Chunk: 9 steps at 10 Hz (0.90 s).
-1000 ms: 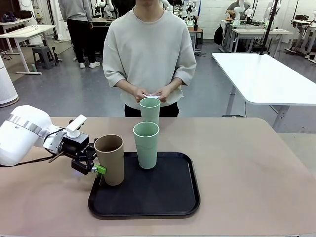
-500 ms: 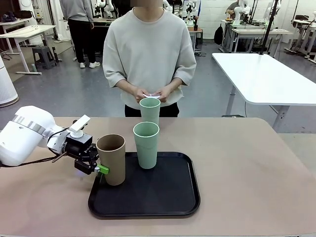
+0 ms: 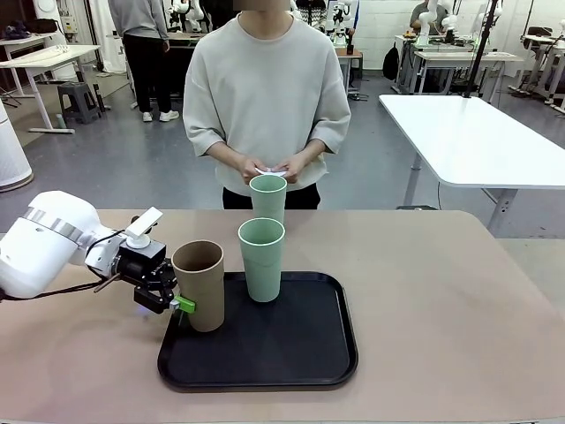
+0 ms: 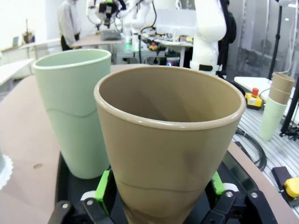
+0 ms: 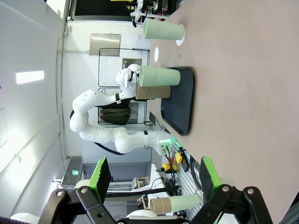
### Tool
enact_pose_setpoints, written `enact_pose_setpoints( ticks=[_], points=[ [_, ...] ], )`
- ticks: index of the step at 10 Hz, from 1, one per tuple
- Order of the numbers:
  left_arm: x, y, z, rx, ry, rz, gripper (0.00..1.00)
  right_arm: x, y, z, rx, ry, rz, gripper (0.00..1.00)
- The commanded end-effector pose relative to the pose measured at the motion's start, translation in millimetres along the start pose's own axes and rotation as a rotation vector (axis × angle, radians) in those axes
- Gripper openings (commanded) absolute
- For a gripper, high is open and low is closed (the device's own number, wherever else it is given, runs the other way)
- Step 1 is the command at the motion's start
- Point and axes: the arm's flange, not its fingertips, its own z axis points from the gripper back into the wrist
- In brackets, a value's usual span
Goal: Place coasters on the table and set cups on them.
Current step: Take one Reusable plastic cup from the Flat Tray and place it on a coaster set by the human.
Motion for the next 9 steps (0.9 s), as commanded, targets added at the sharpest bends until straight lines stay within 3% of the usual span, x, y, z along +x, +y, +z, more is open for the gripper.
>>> enact_pose_setpoints(
  ticks=[1,2,4,5,7,9],
  points=[
    [1.2,6.9,-4.4,0.010,0.004,0.004,0.44,2.3,0.0,-0.3,0.005,-0.015,0.002,1.00],
    [0.9,6.9,-4.3,0.008,0.000,0.006,0.00,2.3,0.0,-0.3,0.005,-0.015,0.002,1.00],
    [0.4,7.7,-1.8,0.006,-0.011,0.010,0.00,2.3,0.0,-0.3,0.005,-0.015,0.002,1.00],
    [1.2,7.2,4.5,0.010,-0.014,0.009,0.30,2.3,0.0,-0.3,0.005,-0.015,0.002,1.00],
    [16.9,-13.9,29.8,0.004,-0.024,0.009,0.30,2.3,0.0,-0.3,0.005,-0.015,0.002,1.00],
    [65.7,-52.4,83.5,0.123,-0.077,0.047,0.30,2.3,0.0,-0.3,0.005,-0.015,0.002,1.00]
  ],
)
